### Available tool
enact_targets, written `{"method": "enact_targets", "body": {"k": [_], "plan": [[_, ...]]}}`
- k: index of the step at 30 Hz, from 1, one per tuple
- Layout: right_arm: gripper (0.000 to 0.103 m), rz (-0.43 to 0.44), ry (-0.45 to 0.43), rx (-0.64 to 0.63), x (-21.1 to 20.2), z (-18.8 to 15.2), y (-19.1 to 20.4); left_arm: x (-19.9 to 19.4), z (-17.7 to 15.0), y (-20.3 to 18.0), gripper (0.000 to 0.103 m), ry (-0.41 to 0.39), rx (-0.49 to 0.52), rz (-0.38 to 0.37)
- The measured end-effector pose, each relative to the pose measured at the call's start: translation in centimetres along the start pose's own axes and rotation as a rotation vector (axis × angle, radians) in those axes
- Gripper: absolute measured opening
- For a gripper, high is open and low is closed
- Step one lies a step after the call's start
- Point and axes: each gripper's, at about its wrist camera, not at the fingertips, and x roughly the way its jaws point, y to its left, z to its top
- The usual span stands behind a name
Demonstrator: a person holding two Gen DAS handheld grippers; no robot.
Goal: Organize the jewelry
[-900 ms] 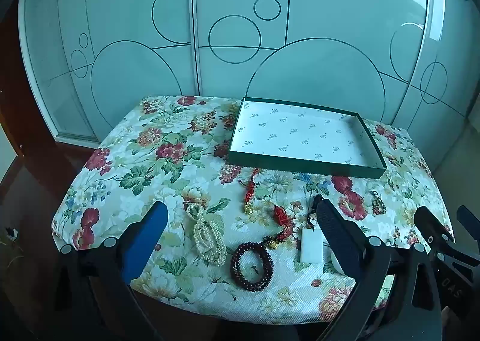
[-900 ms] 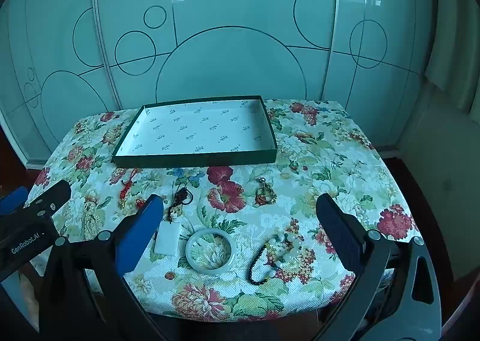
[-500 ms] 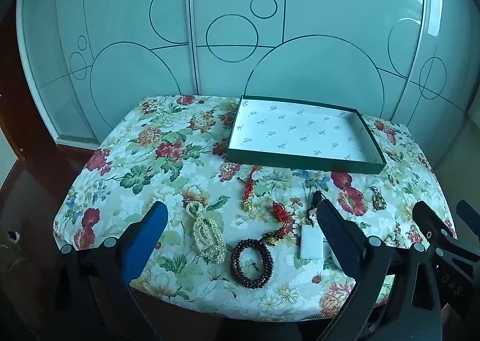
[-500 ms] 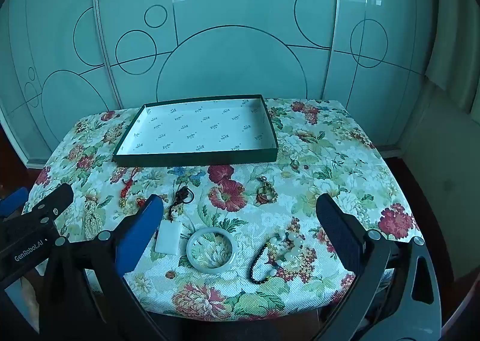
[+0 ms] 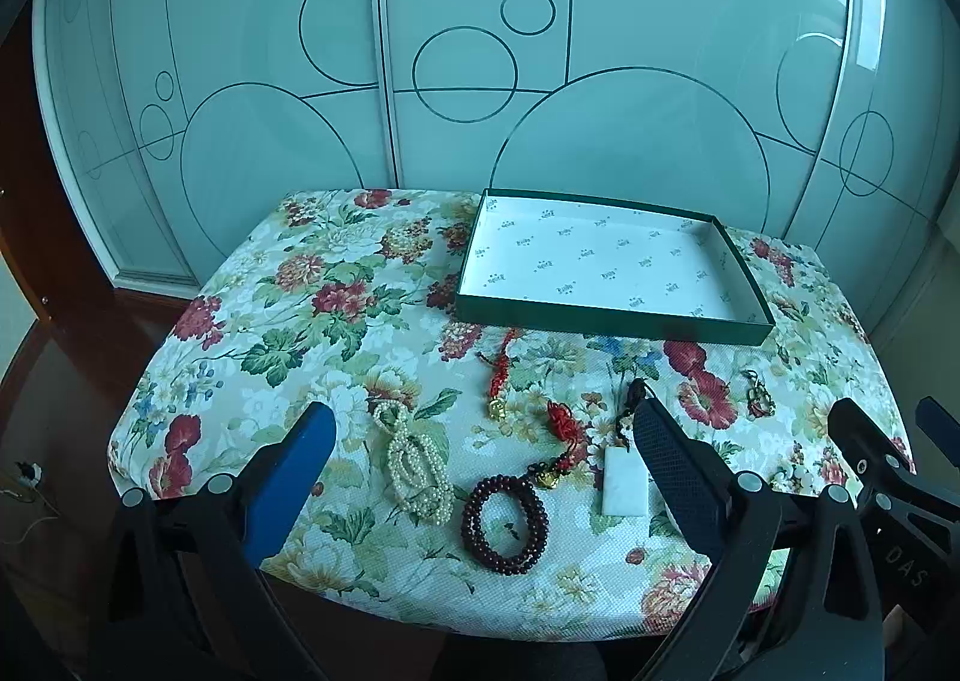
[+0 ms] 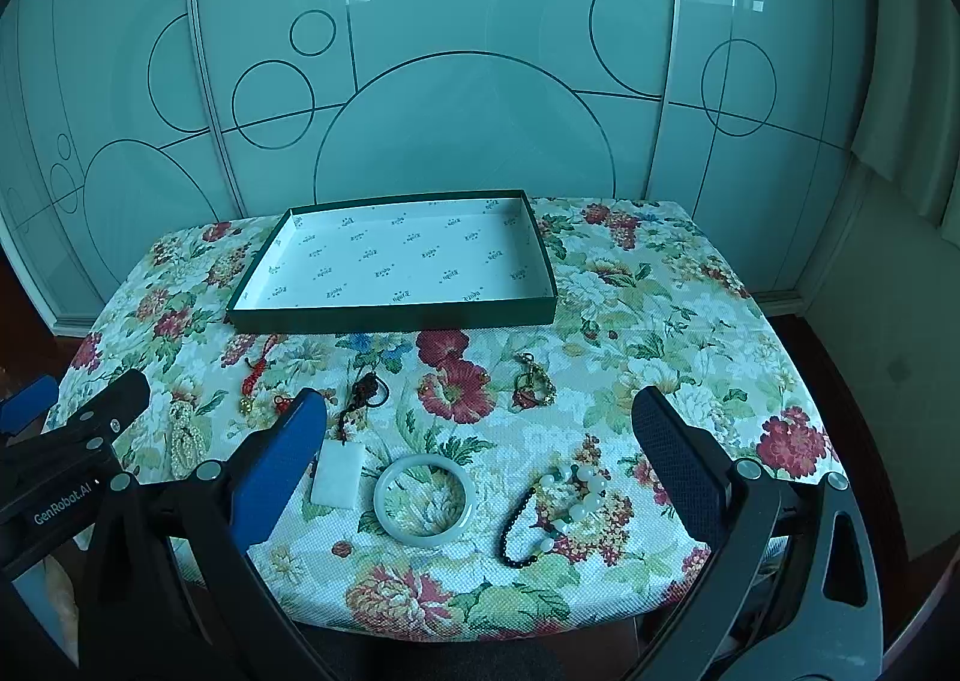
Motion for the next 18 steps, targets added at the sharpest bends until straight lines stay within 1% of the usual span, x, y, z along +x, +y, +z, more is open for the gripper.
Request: {"method": "enact_targets", "body": {"k": [18], "plan": [[0.101, 0.0, -0.001, 0.0, 0.1, -0.02, 0.05, 0.05, 0.04, 0.06, 0.099, 0.001, 0.005, 0.004]]}}
